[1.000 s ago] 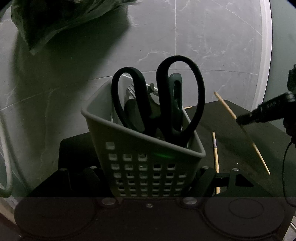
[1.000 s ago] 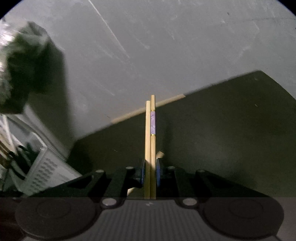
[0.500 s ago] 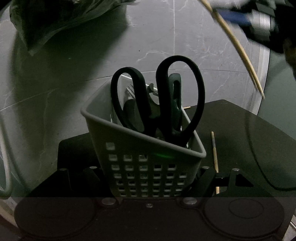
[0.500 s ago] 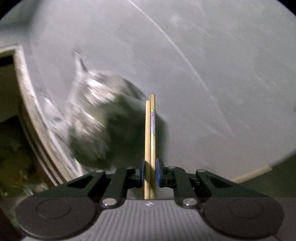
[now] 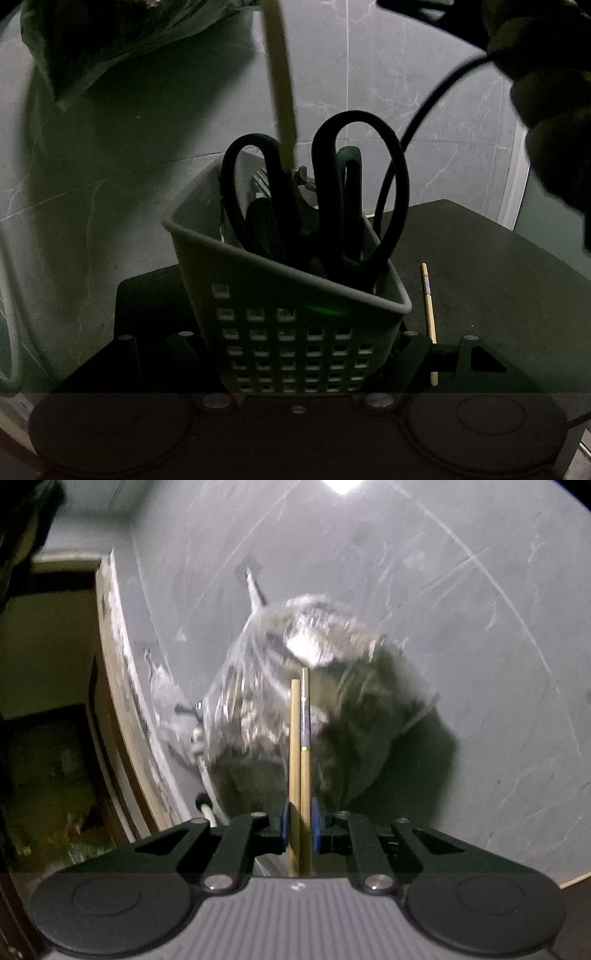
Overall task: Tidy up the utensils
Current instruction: 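Lift the chopsticks and lower them into the white holder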
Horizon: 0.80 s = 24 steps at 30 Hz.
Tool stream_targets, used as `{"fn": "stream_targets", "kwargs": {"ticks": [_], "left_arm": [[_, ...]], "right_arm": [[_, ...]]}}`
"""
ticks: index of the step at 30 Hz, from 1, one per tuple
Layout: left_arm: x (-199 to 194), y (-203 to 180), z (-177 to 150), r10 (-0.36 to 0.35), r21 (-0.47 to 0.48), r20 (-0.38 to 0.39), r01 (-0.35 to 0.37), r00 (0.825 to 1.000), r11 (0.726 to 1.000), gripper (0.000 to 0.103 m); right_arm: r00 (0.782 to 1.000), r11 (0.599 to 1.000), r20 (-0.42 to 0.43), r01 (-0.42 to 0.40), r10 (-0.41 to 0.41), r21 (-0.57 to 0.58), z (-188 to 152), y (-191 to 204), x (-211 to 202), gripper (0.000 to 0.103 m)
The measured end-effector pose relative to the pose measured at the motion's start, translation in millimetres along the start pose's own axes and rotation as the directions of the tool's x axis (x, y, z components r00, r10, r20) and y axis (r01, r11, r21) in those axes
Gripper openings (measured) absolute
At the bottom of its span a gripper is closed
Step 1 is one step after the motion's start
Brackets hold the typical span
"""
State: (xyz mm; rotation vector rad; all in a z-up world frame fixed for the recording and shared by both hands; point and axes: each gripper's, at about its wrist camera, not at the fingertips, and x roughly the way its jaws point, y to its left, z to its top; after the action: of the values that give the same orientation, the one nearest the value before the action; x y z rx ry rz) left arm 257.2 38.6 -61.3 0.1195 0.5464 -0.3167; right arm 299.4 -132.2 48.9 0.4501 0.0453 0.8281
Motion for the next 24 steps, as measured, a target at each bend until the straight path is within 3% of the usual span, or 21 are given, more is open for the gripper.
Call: {"fn": "stream_targets", "kwargs": {"ticks": [15, 24], "left_arm": [[1, 0, -3, -0.001, 0.002, 0.006, 0.001, 1.000, 1.000, 0.077], [1, 0, -3, -0.001, 0.012, 0.005, 0.001, 1.000, 1.000, 0.077]], "right_arm": [[0.992, 0.973, -0.090, 0.066, -0.088, -0.221, -63, 20, -15, 0.015], [0.979, 0.965, -0.170, 0.066, -0.112, -0.255, -76, 22, -21, 0.016]]}}
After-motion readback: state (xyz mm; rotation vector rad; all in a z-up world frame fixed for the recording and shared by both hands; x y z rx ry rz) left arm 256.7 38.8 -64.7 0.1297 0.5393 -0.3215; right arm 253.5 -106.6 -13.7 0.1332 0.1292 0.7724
